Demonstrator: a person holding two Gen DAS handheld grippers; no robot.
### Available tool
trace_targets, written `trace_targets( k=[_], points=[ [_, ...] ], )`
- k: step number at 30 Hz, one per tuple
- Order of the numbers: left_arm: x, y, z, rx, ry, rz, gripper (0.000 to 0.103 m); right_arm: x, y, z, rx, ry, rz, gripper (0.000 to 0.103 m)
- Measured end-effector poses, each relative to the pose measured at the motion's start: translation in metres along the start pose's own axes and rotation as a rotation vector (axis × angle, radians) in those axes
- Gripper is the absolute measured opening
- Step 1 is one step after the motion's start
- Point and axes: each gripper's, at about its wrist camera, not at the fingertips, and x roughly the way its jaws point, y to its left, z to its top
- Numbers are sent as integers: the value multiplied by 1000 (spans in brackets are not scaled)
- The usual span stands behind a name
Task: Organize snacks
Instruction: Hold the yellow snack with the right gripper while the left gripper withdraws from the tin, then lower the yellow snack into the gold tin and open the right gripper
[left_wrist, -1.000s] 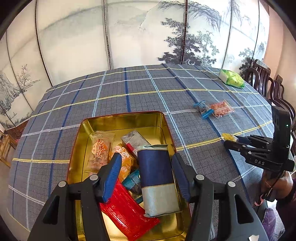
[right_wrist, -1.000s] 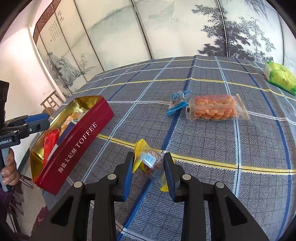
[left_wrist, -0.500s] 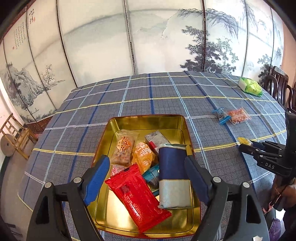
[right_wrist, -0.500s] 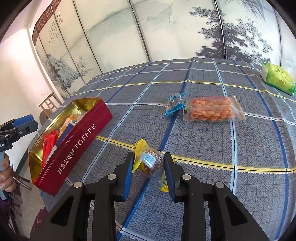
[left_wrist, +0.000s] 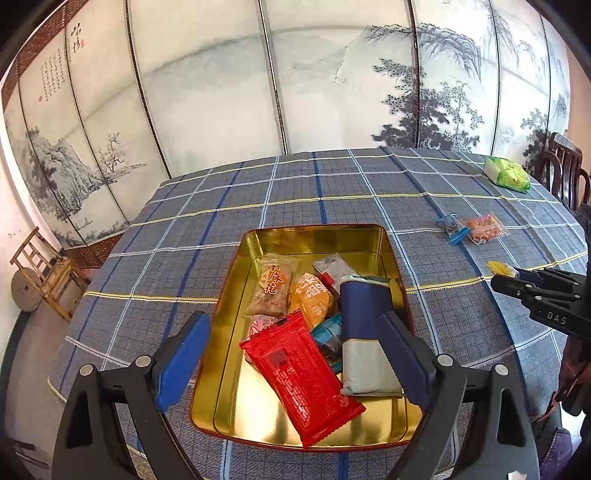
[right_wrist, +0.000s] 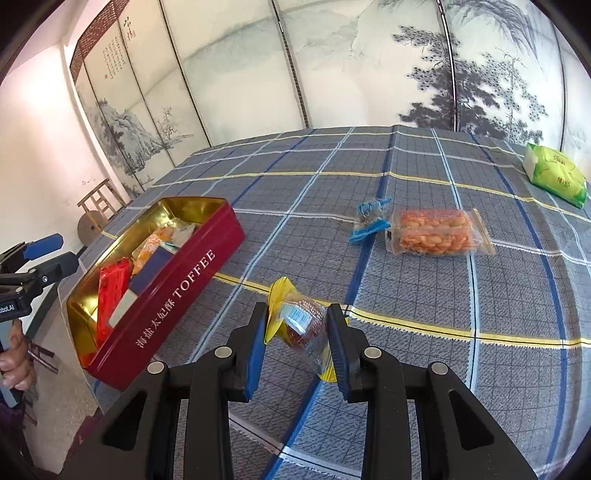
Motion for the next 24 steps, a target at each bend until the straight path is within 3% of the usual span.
trace_targets(
  k=[12,18,24],
  points=[
    [-14,34,-12,-67,-19,21,96,-18,68,34,-105,-42,91,33],
    [-12,58,-22,-115,0,53,99,7,117,56,-161,-4,188,33],
    [-5,75,-30,-129,35,73,100,41,163,70,-238,52,227,33]
  ],
)
